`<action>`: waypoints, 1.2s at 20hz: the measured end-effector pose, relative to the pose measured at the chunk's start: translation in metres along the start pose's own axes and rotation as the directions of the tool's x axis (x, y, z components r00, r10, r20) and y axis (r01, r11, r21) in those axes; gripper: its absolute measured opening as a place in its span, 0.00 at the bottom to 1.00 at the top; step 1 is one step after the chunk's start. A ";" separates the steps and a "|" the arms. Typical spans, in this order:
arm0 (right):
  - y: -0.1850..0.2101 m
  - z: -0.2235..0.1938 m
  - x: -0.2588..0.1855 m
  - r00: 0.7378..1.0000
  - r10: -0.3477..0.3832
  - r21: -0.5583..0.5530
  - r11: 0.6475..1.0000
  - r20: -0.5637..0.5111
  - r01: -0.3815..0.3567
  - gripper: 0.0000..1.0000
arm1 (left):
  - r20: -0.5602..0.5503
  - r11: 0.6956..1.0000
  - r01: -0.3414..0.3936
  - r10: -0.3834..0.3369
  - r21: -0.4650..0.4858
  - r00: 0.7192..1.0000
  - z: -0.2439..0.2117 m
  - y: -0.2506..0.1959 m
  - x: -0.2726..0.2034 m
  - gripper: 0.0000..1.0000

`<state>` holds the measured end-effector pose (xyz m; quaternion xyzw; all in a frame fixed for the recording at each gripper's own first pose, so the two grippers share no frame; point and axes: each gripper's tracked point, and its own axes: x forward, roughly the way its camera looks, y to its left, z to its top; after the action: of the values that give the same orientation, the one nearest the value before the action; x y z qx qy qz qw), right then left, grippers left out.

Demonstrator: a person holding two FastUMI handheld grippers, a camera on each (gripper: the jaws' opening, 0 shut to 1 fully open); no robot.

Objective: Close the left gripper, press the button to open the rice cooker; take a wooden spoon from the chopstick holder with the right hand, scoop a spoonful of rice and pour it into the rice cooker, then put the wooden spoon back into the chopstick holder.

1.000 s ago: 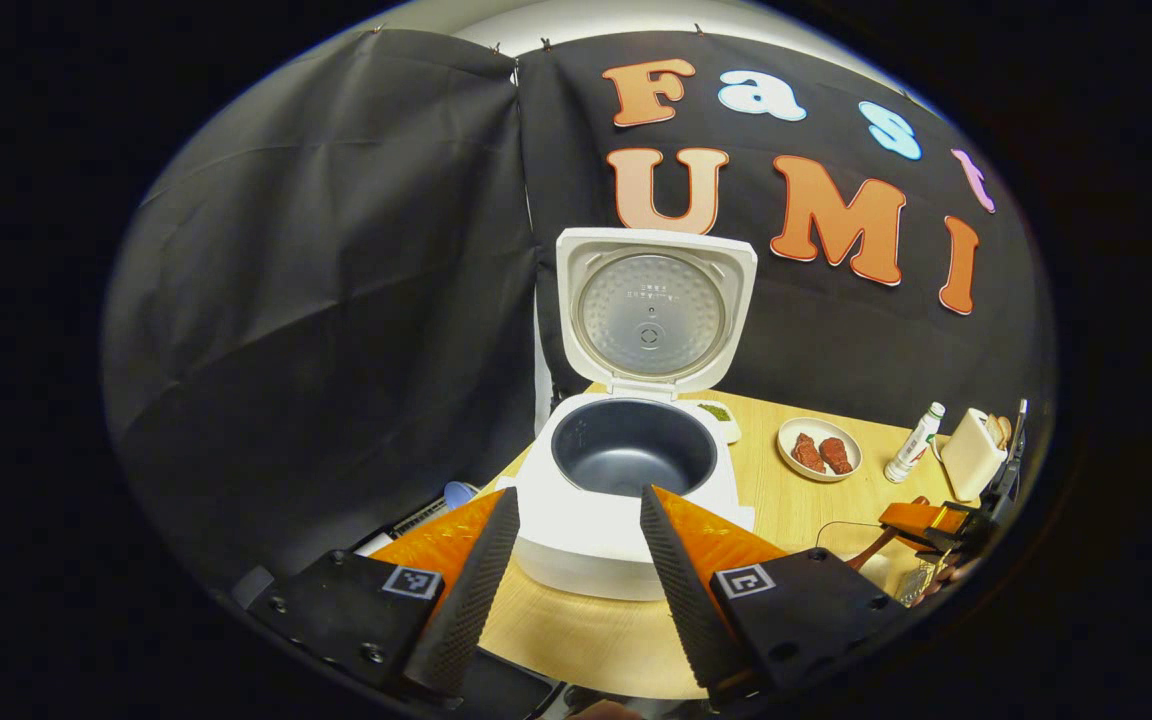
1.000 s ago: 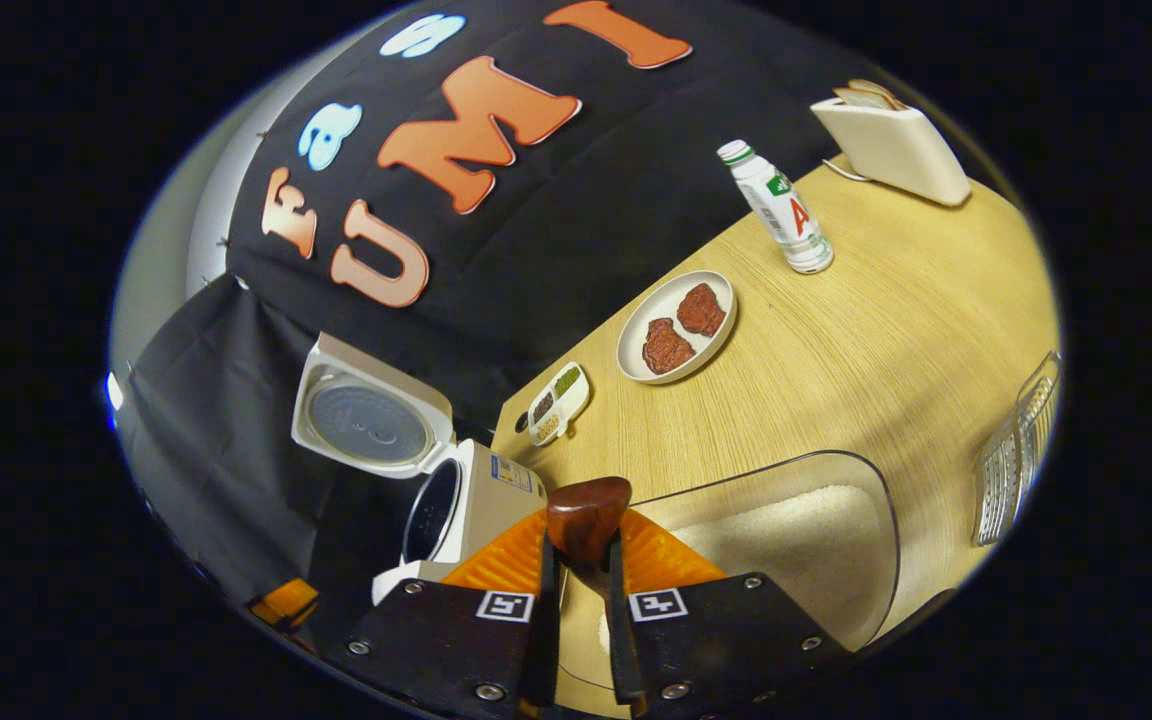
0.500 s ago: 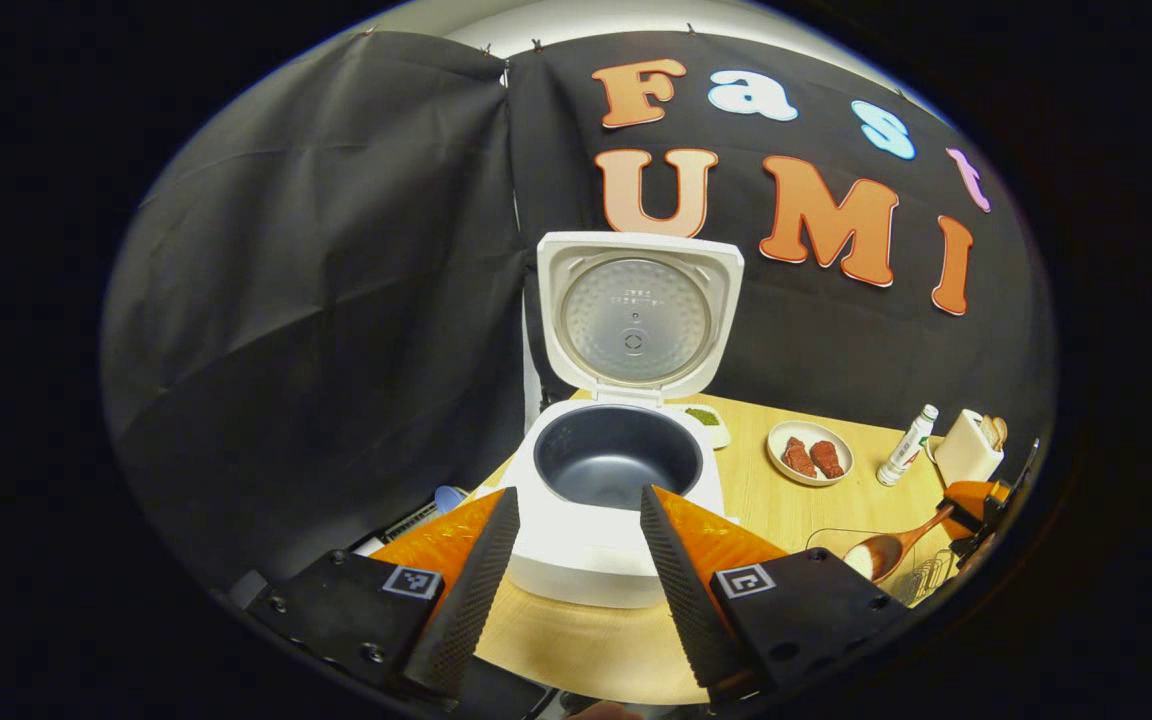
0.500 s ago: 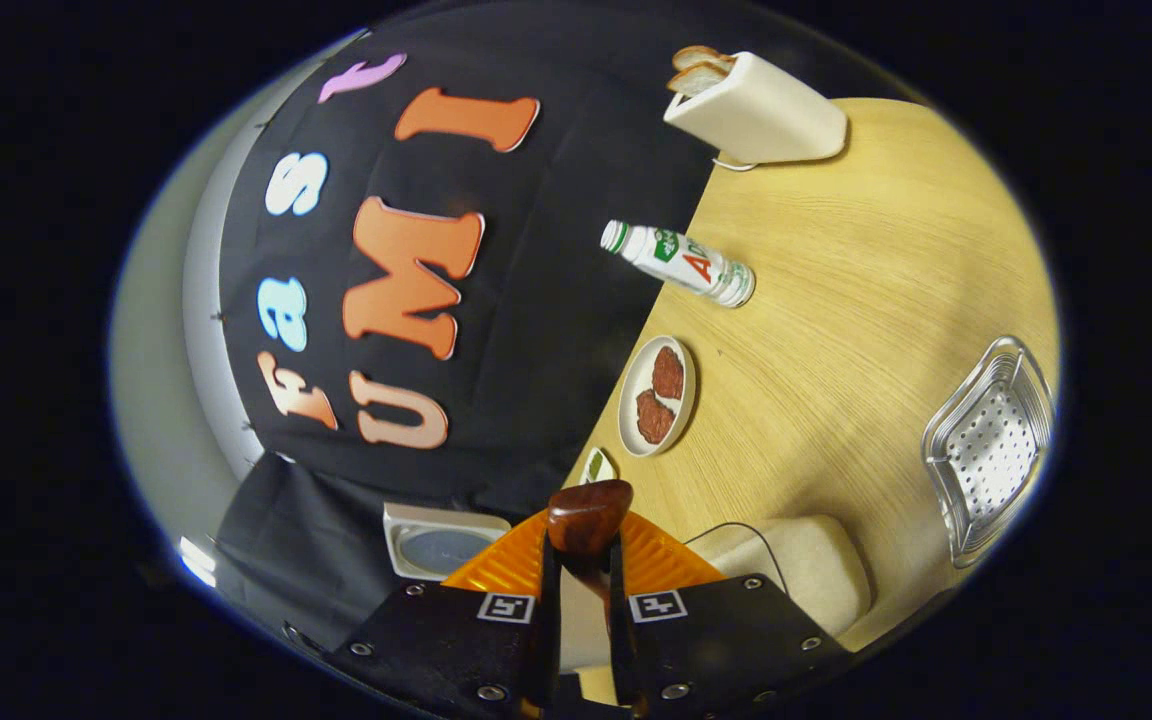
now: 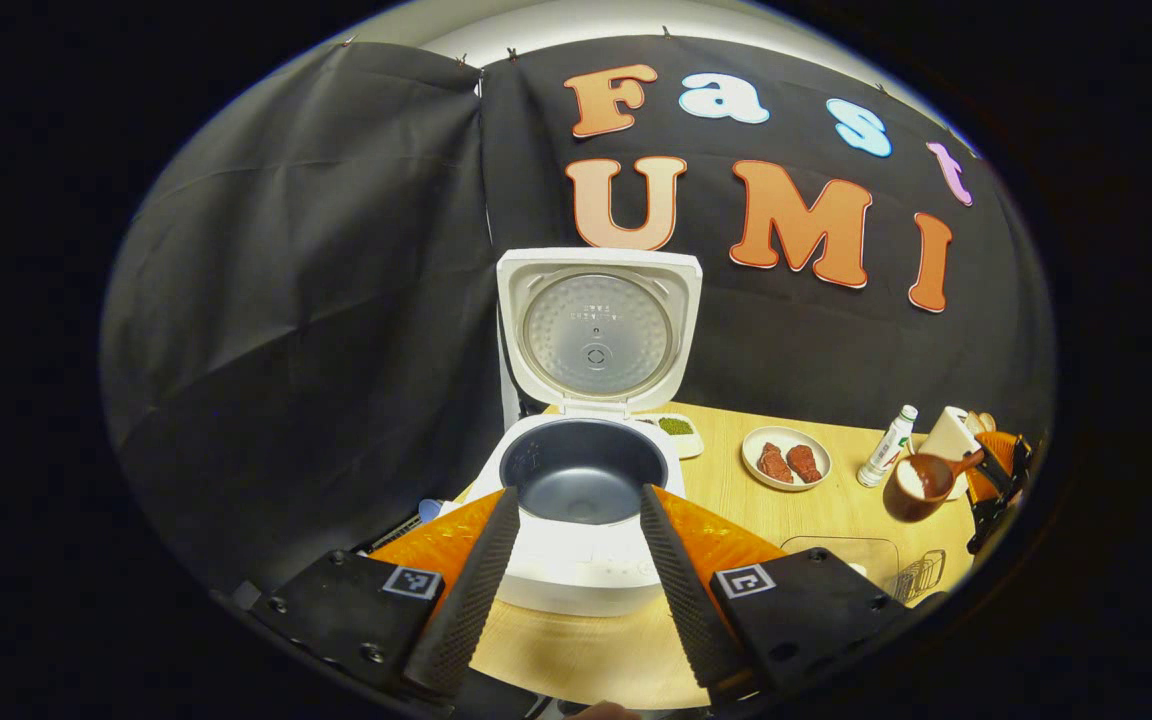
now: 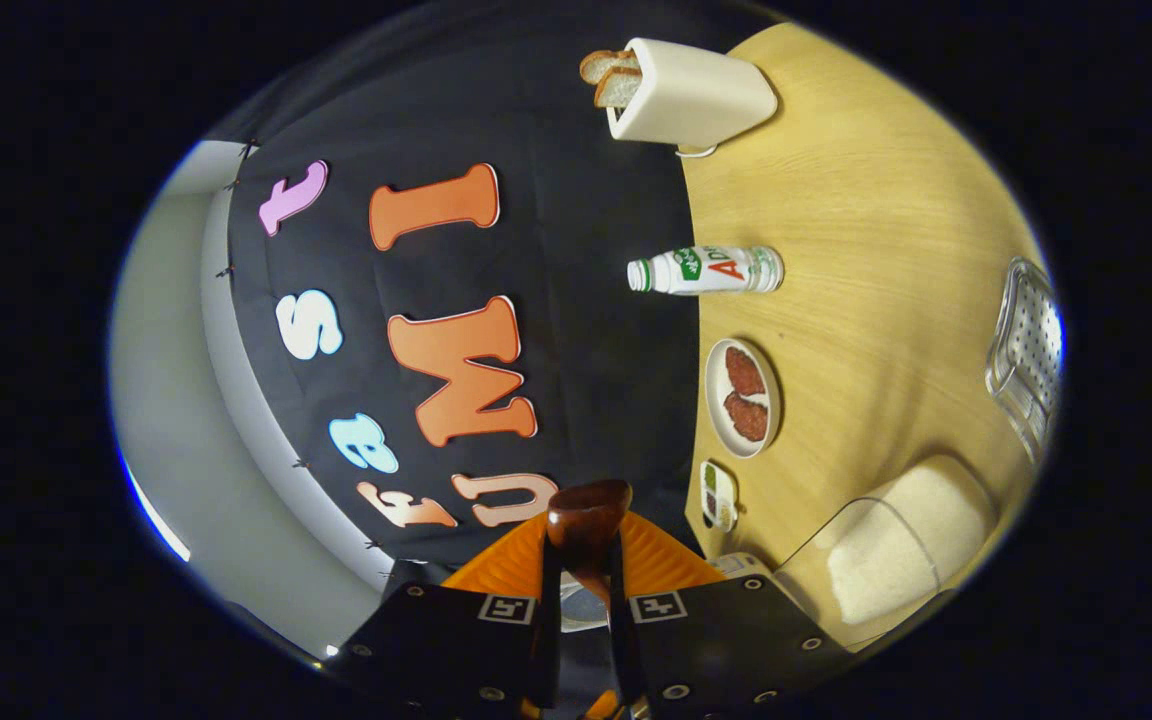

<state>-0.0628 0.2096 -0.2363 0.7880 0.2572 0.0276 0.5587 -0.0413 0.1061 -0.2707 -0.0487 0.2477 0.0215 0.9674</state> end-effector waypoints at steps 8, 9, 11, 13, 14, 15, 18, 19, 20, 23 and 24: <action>0.041 -0.094 0.080 0.988 0.052 0.045 0.998 -0.146 -0.046 0.20 | -0.007 0.995 -0.080 0.080 -0.061 0.997 -0.013 0.042 -0.012 0.82; 0.041 -0.104 0.091 0.987 0.040 0.027 0.999 -0.155 -0.036 0.20 | -0.008 0.993 -0.095 0.095 -0.071 0.995 -0.014 0.050 -0.014 0.82; 0.040 -0.127 0.113 0.983 0.022 -0.012 1.000 -0.180 -0.024 0.20 | -0.014 0.988 -0.124 0.123 -0.091 0.992 -0.017 0.068 -0.016 0.83; 0.038 -0.151 0.131 0.979 0.005 -0.048 0.999 -0.205 -0.015 0.20 | -0.024 0.981 -0.156 0.154 -0.113 0.988 -0.022 0.083 -0.019 0.83; 0.036 -0.162 0.140 0.977 -0.002 -0.074 0.997 -0.215 -0.014 0.20 | -0.029 0.978 -0.170 0.167 -0.123 0.985 -0.025 0.092 -0.019 0.83; 0.038 -0.174 0.151 0.975 -0.007 -0.101 0.995 -0.222 -0.015 0.20 | -0.035 0.974 -0.186 0.183 -0.132 0.983 -0.028 0.099 -0.020 0.83; 0.038 -0.209 0.177 0.966 -0.023 -0.229 0.973 -0.257 -0.038 0.20 | -0.052 0.959 -0.229 0.224 -0.165 0.973 -0.039 0.119 -0.025 0.83; 0.037 -0.222 0.181 0.963 -0.027 -0.277 0.960 -0.268 -0.050 0.15 | -0.058 0.955 -0.240 0.234 -0.172 0.971 -0.042 0.125 -0.027 0.83; 0.033 -0.233 0.185 0.959 -0.031 -0.339 0.938 -0.283 -0.069 0.20 | -0.063 0.951 -0.256 0.249 -0.175 0.966 -0.045 0.131 -0.029 0.83; 0.019 -0.261 0.195 0.948 -0.065 -0.486 0.868 -0.311 -0.099 0.20 | -0.055 0.940 -0.291 0.286 -0.176 0.957 -0.052 0.147 -0.035 0.83; 0.017 -0.270 0.197 0.946 -0.074 -0.533 0.839 -0.316 -0.112 0.20 | -0.059 0.938 -0.300 0.294 -0.175 0.954 -0.054 0.151 -0.036 0.83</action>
<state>0.0246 0.5249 -0.1686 0.5838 0.3188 0.2341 0.7090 -0.1080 0.2499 -0.3128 -0.0995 0.2647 0.1889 0.9404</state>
